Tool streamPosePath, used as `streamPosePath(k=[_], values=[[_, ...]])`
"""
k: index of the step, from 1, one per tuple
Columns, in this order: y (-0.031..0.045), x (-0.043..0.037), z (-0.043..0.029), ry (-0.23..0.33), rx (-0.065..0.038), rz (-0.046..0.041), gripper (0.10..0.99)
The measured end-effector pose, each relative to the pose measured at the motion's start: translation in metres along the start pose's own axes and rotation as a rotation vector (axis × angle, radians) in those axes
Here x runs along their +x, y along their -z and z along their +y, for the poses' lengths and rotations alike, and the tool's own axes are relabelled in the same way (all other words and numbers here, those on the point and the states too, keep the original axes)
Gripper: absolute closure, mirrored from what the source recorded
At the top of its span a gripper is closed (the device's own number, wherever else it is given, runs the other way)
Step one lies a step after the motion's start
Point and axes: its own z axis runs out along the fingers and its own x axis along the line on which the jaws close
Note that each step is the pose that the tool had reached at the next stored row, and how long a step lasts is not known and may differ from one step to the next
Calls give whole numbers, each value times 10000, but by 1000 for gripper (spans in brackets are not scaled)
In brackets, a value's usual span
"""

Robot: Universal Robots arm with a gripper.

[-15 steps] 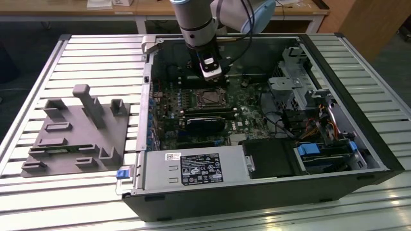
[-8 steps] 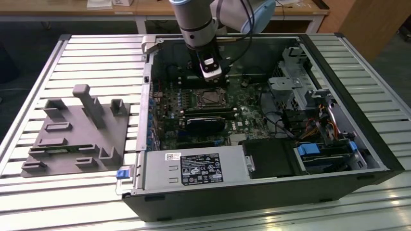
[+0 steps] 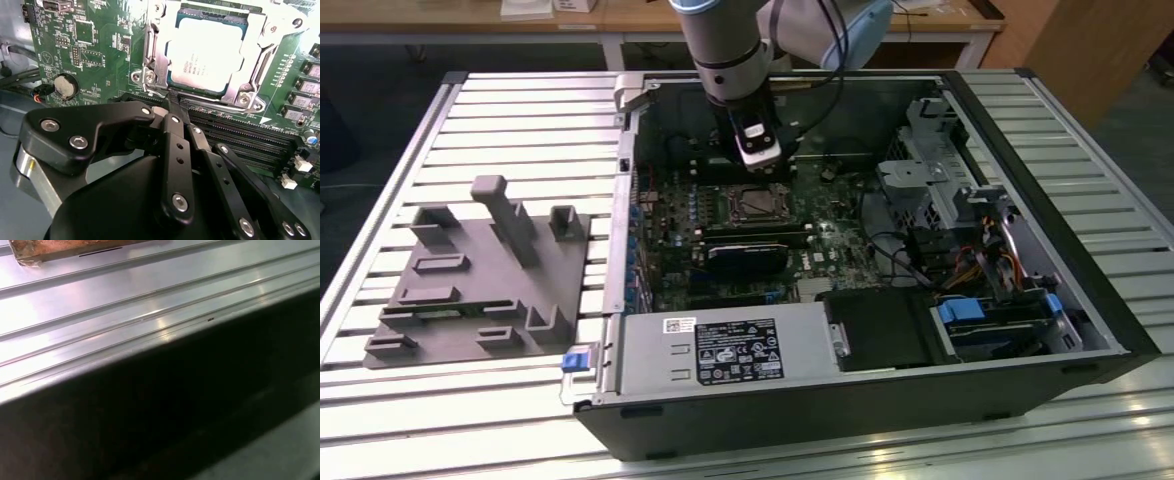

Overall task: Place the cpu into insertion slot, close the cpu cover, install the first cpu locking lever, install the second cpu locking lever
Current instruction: 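Install the first cpu locking lever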

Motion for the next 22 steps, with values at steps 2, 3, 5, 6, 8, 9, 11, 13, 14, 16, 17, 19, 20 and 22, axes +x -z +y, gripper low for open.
streamPosePath(k=[2, 3, 5, 6, 8, 9, 11, 13, 14, 16, 17, 19, 20, 22], values=[[-2, -2, -9, 0, 4, 1, 980], [-3, -4, -15, 0, 4, 1, 980], [-3, -9, -27, -5, -18, 9, 980], [-3, -11, -31, -9, -39, 19, 980], [-2, -13, -36, -19, -87, 38, 980], [-2, -13, -37, -21, -98, 44, 980], [-2, -14, -37, -26, -114, 51, 980], [2, -15, -36, -26, -120, 53, 980], [5, -15, -36, -26, -122, 53, 980], [12, -17, -35, -29, -130, 56, 980], [19, -19, -33, -30, -134, 56, 980], [40, -24, -30, -30, -135, 58, 980], [55, -27, -27, -30, -136, 58, 980], [90, -36, -21, -30, -135, 58, 980]])
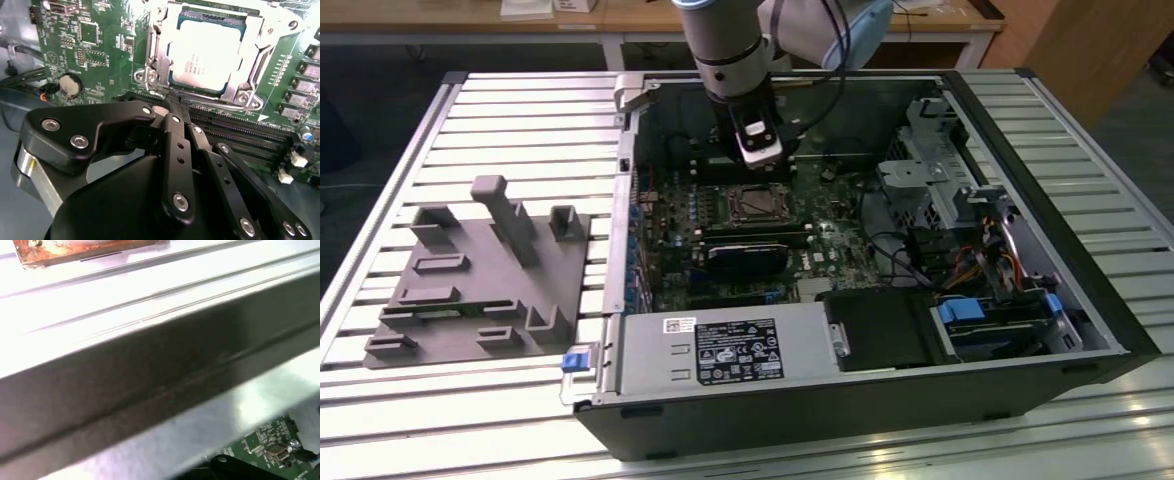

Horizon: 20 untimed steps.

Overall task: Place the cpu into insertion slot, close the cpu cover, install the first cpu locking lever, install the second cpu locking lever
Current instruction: 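Install the first cpu locking lever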

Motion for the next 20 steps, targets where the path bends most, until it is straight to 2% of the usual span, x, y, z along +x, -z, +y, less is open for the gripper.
streamPosePath(k=[4, 9, 10, 13, 15, 17, 20], values=[[60, -14, 11, 0, 1, 0, 980], [60, -15, 12, 0, 2, 9, 980], [59, -19, 13, -5, 45, 98, 980], [47, -47, 24, -39, 242, 507, 980], [41, -66, 25, -57, 347, 742, 980], [39, -88, 12, -70, 415, 887, 980], [36, -121, -24, -82, 460, 995, 980]])
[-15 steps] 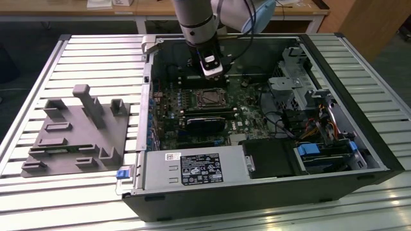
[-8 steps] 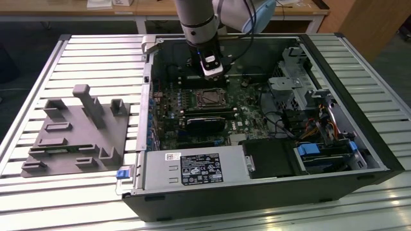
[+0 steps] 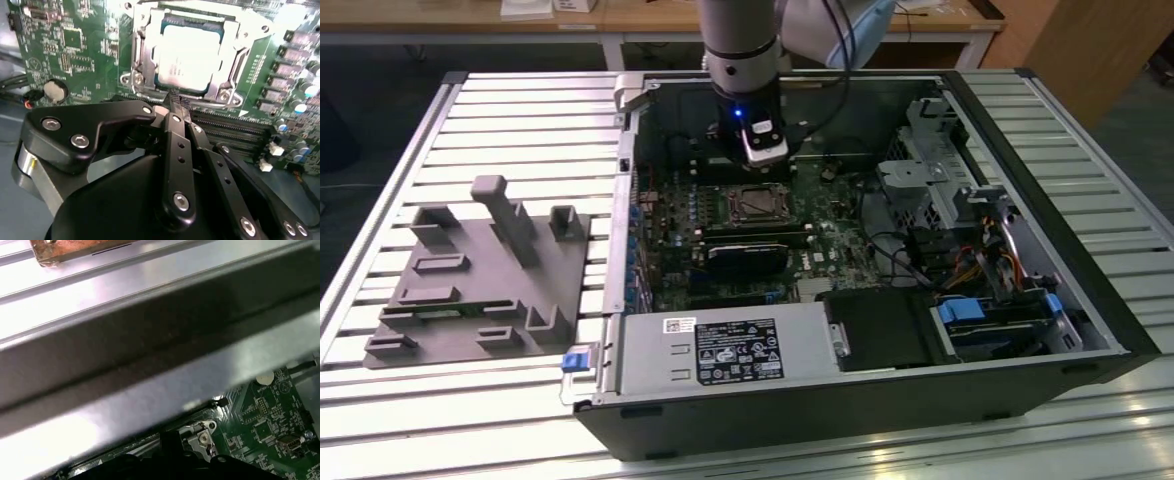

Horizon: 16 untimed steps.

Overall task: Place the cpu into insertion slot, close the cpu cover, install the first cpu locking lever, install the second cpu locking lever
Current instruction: 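Install the first cpu locking lever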

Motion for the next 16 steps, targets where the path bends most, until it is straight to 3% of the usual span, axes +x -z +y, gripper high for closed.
streamPosePath(k=[11, 16], values=[[11, -129, -205, -27, 85, 189, 980], [10, -171, -272, -45, 184, 407, 980]])
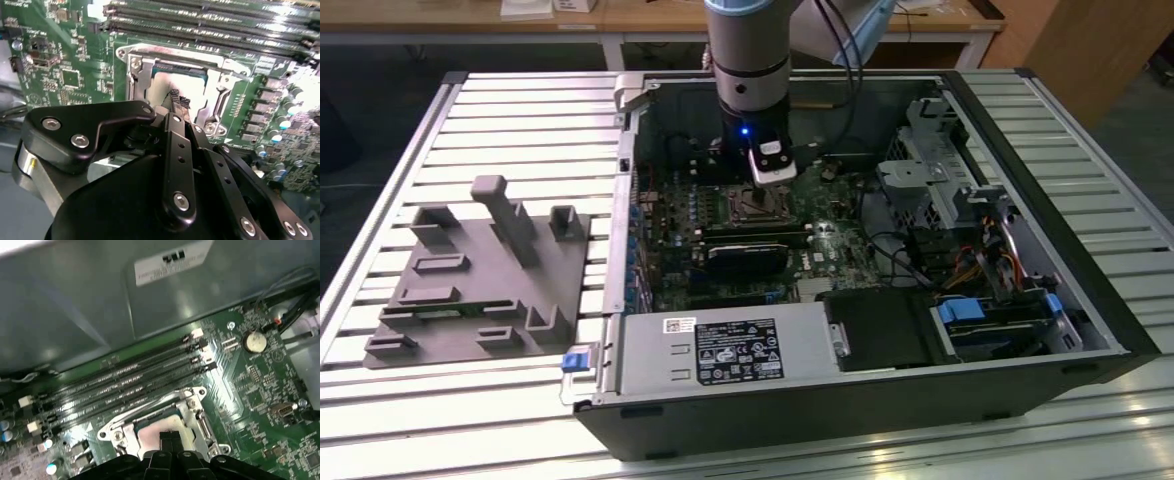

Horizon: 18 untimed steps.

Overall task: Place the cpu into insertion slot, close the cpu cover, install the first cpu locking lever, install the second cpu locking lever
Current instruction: 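Install the first cpu locking lever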

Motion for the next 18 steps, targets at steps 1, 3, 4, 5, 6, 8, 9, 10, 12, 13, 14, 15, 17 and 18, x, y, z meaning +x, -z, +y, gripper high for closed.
streamPosePath(k=[1, 3, 4, 5, 6, 8, 9, 10, 12, 13, 14, 15, 17, 18], values=[[-1, -3, -5, -2, 18, 31, 980], [-1, -4, -7, -3, 29, 39, 980], [-1, -4, -7, -3, 31, 39, 980], [0, -4, -8, -3, 33, 39, 980], [0, -4, -8, -2, 34, 39, 980], [1, -4, -8, 4, 40, 37, 980], [4, -4, -7, 13, 48, 33, 980], [11, -5, -7, 26, 65, 29, 980], [32, -6, -5, 65, 94, 20, 980], [48, -8, -2, 84, 98, 18, 980], [67, -9, 0, 103, 104, 16, 980], [87, -11, 3, 120, 110, 14, 980], [123, -14, 7, 163, 131, 8, 980], [137, -15, 8, 187, 151, 3, 980]])
